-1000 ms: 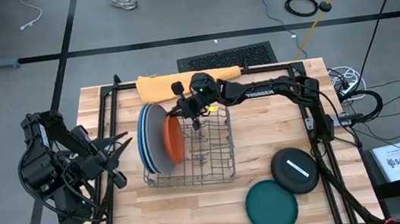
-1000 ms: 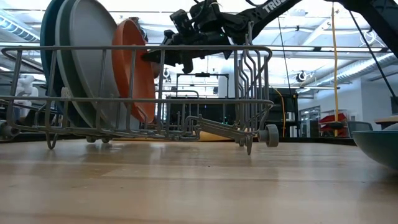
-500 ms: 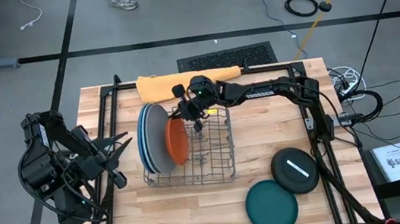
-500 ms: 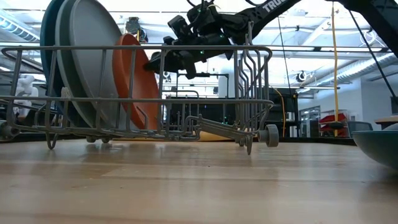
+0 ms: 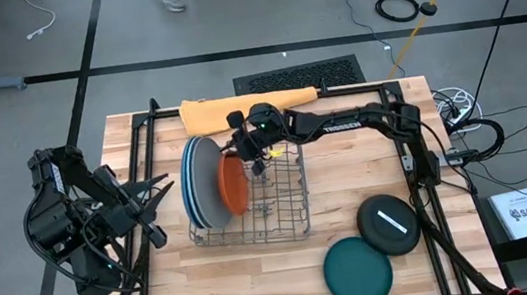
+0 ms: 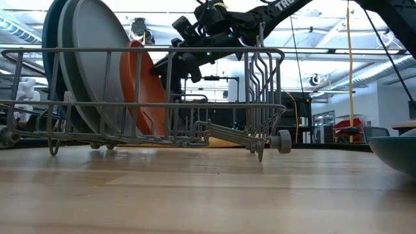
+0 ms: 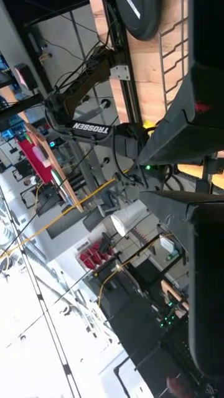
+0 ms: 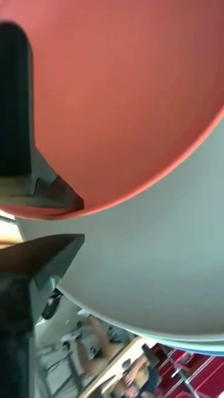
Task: Sort dishes
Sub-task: Put the orange plate in the dish rack, then put the green plate in the dish rack
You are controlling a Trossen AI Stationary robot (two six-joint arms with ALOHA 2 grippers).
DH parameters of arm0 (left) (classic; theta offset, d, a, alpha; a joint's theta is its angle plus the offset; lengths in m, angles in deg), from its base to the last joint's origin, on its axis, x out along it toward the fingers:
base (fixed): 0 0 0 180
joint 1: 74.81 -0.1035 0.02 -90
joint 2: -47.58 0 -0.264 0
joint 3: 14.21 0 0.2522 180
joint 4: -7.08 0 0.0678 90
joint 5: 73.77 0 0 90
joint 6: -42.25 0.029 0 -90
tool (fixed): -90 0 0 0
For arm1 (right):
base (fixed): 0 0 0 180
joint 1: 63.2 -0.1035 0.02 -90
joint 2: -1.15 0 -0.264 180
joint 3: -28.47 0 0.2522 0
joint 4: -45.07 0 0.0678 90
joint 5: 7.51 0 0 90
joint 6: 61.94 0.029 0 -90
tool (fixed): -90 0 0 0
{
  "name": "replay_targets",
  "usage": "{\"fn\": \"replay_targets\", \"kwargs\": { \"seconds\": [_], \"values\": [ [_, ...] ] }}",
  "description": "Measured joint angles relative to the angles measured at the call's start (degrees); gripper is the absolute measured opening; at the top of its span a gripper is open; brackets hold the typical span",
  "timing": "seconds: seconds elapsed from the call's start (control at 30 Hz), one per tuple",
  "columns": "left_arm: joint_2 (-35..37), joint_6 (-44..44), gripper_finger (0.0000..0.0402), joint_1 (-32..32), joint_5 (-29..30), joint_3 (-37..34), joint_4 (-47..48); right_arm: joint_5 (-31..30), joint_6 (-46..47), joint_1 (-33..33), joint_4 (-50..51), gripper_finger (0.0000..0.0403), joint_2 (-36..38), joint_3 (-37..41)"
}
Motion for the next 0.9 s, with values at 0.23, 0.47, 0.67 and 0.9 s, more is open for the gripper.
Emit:
{"fn": "replay_targets", "kwargs": {
  "seconds": [0.23,0.47,0.67,0.9],
  "values": [
    [0.0,0.0,0.0080,-0.6,0.0,0.0,0.0,-6.0,-0.2,-1.5,0.6,0.0159,0.2,0.0],
    [0.0,-0.5,0.0080,-0.6,0.0,0.0,-0.1,-14.9,-4.0,-4.2,6.5,0.0225,3.4,0.0],
    [0.0,-0.6,0.0080,-0.6,0.0,0.0,-0.1,-25.8,-6.3,-7.3,12.7,0.0239,7.5,0.0],
    [0.0,-1.4,0.0080,-0.6,0.0,0.0,-0.1,-41.9,-14.7,-13.2,19.2,0.0231,17.2,0.0]
  ]
}}
